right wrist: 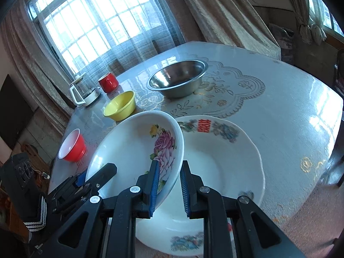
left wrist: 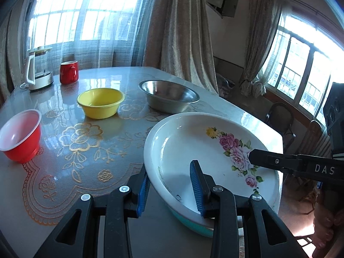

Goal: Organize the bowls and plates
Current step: 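Lift the floral plate with the right gripper and carry it over the stacked plates, then lower the floral plate into the white printed plate with the right gripper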

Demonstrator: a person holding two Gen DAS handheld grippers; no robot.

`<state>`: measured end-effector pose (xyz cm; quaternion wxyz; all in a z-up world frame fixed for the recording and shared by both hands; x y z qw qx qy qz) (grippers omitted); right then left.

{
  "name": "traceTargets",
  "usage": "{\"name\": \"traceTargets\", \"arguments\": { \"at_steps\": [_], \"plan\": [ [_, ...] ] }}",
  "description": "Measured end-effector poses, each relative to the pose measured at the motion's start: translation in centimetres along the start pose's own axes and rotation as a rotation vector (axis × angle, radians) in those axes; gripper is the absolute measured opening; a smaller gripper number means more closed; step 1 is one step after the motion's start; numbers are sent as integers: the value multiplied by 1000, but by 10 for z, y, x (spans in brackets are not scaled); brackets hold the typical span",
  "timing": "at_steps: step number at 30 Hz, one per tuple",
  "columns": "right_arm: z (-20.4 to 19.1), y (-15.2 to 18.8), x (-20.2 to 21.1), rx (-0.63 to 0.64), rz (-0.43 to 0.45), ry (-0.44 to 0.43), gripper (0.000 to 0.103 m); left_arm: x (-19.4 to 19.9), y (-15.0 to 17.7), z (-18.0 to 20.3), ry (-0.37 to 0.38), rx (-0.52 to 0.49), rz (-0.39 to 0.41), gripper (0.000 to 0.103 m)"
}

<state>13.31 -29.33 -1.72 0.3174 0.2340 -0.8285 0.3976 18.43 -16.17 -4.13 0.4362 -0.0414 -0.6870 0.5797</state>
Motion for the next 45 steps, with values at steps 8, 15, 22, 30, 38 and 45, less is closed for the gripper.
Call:
{"name": "traceTargets", "arguments": {
  "at_steps": [8, 15, 22, 30, 38, 45],
  "plan": [
    [21, 5, 13, -36, -4, 7, 19, -1, 2, 22, 14, 5, -39, 36],
    [43, 8, 21, -95, -19, -5, 19, -3, -2, 45, 9, -37, -70, 36],
    [59, 11, 22, -131, -34, 12, 20, -16, 4, 61, 1, -53, -155, 36],
    [72, 10, 19, -157, -59, 10, 20, -21, 4, 69, -22, -75, -200, 37],
    [73, 8, 13, -154, -83, 12, 22, -28, 1, 65, -31, -67, -236, 37],
    [69, 4, 7, -135, -110, 34, 22, -33, -1, 62, -48, -64, -267, 38]
  ]
}}
Point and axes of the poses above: each gripper's, at about its wrist camera, not at the fingertips, and x roughly against the way its jaws point, z to its right, y to its underside, the point moved 6 cm from there along -x, roughly the way its jaws point, and after that the axes turned 13 degrees about -x, right-handed, at the moved point
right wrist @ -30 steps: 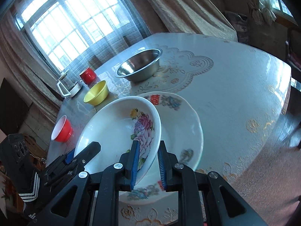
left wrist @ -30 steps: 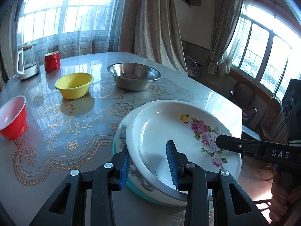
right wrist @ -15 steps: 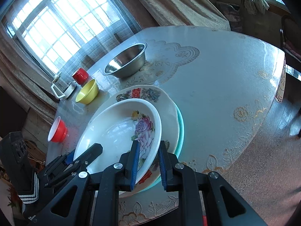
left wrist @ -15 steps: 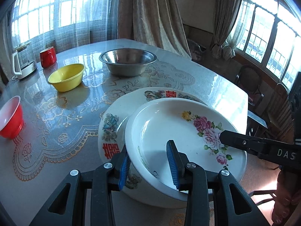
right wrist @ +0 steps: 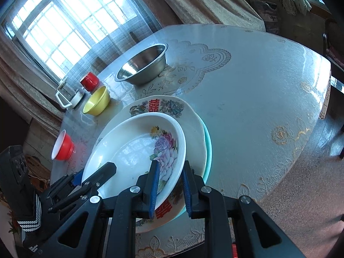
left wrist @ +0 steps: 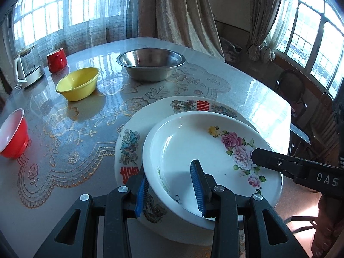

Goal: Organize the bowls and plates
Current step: 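Lower the floral plate into the white printed plate with the right gripper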

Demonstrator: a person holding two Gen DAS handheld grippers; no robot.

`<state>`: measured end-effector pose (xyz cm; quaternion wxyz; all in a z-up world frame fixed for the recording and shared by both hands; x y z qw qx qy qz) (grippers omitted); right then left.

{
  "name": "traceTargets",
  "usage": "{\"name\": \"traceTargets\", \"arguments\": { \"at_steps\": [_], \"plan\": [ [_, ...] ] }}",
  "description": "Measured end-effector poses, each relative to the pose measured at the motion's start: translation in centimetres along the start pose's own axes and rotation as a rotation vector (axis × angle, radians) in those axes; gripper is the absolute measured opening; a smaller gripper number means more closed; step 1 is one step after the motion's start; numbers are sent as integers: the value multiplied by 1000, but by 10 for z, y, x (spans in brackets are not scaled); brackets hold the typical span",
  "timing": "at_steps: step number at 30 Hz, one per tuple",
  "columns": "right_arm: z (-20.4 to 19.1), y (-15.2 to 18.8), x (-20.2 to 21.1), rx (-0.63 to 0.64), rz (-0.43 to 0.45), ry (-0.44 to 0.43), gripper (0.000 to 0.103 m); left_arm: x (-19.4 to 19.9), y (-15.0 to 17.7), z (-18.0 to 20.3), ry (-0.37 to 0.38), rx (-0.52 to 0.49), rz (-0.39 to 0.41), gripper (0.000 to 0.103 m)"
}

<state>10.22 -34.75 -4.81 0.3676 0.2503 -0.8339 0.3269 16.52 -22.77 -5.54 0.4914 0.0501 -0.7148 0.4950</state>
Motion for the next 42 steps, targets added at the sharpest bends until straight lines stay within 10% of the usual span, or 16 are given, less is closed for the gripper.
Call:
{"name": "traceTargets", "arguments": {
  "at_steps": [10, 42],
  "plan": [
    [-14, -8, -15, 22, -41, 60, 35, -9, -5, -7, 5, 25, -50, 38],
    [-13, -1, -6, 179, -20, 152, 32, -4, 0, 2, -128, -67, -27, 37]
  ]
}}
Point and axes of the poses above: each gripper's, at about its wrist camera, not at the fingertips, and x roughly against the way its jaws point, z to its right, y to its underside, the point moved 6 cm from there along -x, roughly the way its jaws point, and after that the axes turned 13 degrees about -x, right-handed, at the moved point
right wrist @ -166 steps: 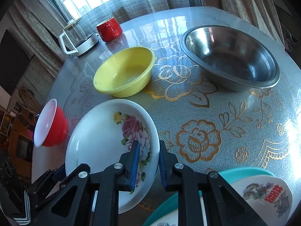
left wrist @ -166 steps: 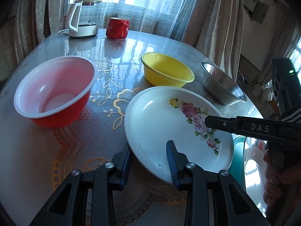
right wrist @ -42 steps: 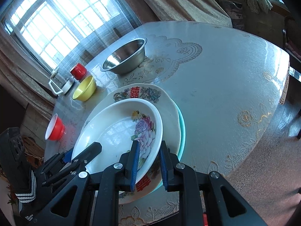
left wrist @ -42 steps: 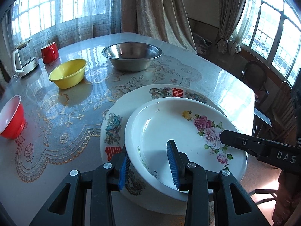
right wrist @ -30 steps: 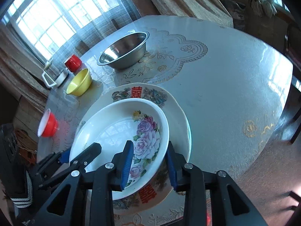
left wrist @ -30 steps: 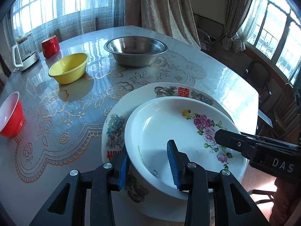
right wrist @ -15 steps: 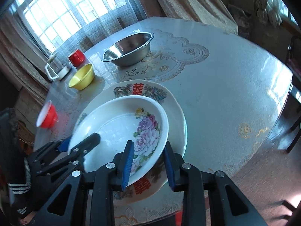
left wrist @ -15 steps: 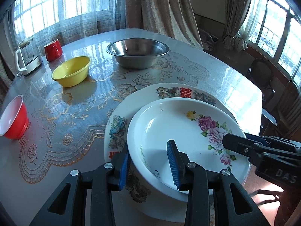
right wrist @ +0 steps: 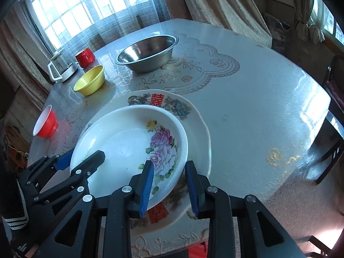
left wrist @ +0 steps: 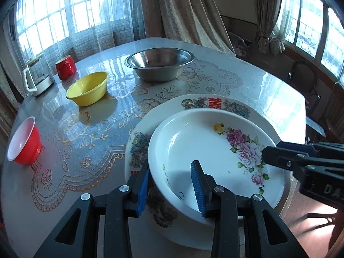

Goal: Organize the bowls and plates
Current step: 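Lower the floral plate into the white printed plate with the right gripper, then open both grippers to release the floral plate rim and withdraw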

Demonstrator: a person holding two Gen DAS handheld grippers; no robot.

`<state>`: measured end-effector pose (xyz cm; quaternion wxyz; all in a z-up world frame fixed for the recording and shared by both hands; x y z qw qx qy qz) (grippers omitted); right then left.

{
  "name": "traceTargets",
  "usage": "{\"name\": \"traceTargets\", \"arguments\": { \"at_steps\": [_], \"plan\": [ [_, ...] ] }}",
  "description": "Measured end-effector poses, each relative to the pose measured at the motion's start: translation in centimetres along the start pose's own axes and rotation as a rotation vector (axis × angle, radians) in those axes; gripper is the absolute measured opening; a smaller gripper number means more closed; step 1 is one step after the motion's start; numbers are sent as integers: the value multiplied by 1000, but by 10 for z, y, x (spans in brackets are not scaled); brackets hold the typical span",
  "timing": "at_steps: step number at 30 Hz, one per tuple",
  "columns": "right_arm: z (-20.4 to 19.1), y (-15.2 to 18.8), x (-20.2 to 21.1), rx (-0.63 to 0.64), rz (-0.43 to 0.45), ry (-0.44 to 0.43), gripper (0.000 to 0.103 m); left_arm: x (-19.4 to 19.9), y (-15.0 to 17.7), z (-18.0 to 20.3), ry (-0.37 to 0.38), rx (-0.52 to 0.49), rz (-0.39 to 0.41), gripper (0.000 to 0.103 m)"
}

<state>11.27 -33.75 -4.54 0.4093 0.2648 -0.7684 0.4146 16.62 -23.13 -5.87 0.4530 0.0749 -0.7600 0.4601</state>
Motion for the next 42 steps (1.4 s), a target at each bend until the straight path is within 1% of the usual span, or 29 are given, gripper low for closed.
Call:
{"name": "traceTargets", "arguments": {
  "at_steps": [1, 2, 7, 11, 15, 22, 25, 27, 30, 32, 36, 39, 41, 42],
  "plan": [
    [1, 1, 1, -1, 2, 0, 32, 0, 0, 2, -23, -20, 6, 37],
    [0, 2, 2, 0, -1, -3, 32, 0, 1, 2, -28, -24, 8, 37],
    [-5, 7, 1, 27, -7, -8, 32, 1, 0, -3, -22, -7, 5, 38],
    [-8, 8, 0, 42, 6, 14, 33, 2, 1, -2, -16, -2, 4, 38],
    [-5, 8, 1, 17, 5, 2, 33, 1, 1, 3, -55, -34, 7, 38],
    [-6, 10, 2, 30, 9, 6, 33, 6, 2, -4, -17, 6, -5, 38],
    [-6, 10, 2, 25, 12, 7, 33, 14, 2, -4, -21, 10, 23, 40],
    [-6, 10, 3, 24, 18, 18, 33, 20, -1, -3, -29, -7, 42, 40],
    [-7, 12, 3, 19, 10, 9, 33, 25, -3, 0, -37, -26, 59, 40],
    [-7, 13, 3, 23, 11, 11, 33, 24, -3, 2, -32, -29, 56, 40],
    [-7, 14, 4, 19, 8, 4, 33, 15, 1, 4, -15, -25, 26, 40],
    [-6, 15, 7, 7, 9, -3, 33, 15, 3, 3, -17, -13, 26, 40],
    [-5, 14, 11, -2, 23, -28, 33, 18, 3, 2, 1, 3, 24, 43],
    [-5, 13, 13, -12, 31, -42, 33, 20, 3, 1, -3, 8, 26, 49]
  ]
}}
Point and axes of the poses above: each gripper's, at about its wrist camera, not at the fingertips, and x roughly against the way its jaws point, z to its right, y to its underside, the point moved 6 cm from there along -x, roughly the way its jaws point, and after that the axes turned 13 degrees about -x, right-handed, at the moved point
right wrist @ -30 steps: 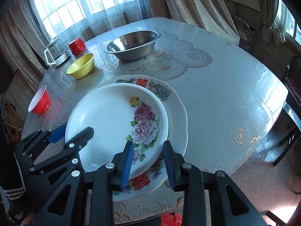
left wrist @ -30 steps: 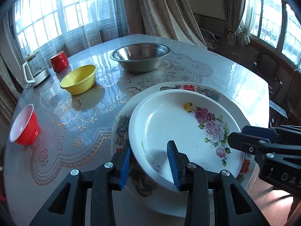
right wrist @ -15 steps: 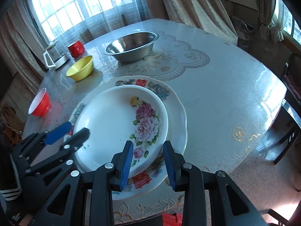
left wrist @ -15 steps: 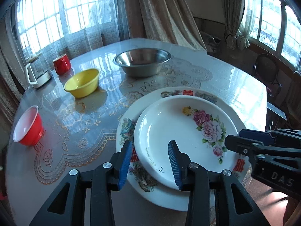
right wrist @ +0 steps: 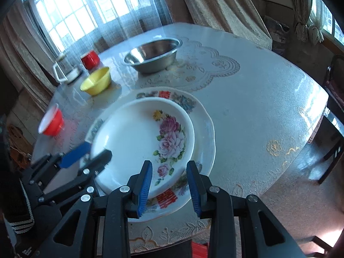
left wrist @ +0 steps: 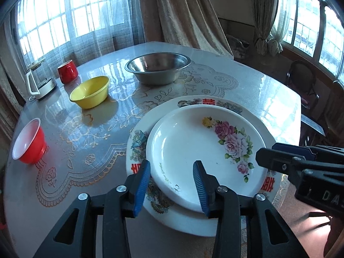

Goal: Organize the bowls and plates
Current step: 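Open both grippers to release the floral plate rim and withdraw, then reach both grippers to the steel bowl rim and grasp it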

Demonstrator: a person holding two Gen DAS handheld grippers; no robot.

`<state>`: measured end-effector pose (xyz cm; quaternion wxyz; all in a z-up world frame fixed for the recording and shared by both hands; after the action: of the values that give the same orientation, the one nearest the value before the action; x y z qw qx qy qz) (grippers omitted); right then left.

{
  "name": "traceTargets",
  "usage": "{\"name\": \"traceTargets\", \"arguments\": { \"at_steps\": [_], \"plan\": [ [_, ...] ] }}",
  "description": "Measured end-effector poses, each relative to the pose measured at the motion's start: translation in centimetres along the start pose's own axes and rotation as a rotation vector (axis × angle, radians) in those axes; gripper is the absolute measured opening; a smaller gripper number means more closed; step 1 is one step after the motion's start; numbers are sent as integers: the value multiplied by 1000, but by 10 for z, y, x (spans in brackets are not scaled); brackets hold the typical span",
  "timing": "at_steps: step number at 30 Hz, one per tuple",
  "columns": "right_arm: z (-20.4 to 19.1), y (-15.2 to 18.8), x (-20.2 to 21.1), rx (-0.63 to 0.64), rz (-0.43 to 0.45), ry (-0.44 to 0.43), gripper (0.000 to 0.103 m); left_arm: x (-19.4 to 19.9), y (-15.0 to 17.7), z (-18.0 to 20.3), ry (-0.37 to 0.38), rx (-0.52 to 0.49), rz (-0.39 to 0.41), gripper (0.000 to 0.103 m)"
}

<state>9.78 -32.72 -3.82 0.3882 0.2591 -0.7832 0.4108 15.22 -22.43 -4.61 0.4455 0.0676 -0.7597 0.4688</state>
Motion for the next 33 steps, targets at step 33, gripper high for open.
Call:
{"name": "traceTargets", "arguments": {
  "at_steps": [33],
  "plan": [
    [14, -99, -23, -70, 90, -57, 58, -18, -41, -90, -126, 177, -82, 96]
  ]
}}
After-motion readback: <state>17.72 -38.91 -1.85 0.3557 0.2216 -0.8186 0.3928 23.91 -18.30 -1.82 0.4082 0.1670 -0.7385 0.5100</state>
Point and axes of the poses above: each gripper's, at about its wrist camera, not at the fingertips, and x roughly against the way its jaws point, z to its right, y to its underside, the point moved 6 cm from there along -x, roughly the way its jaws point, and after that the axes turned 13 degrees about -x, right-handed, at the moved point
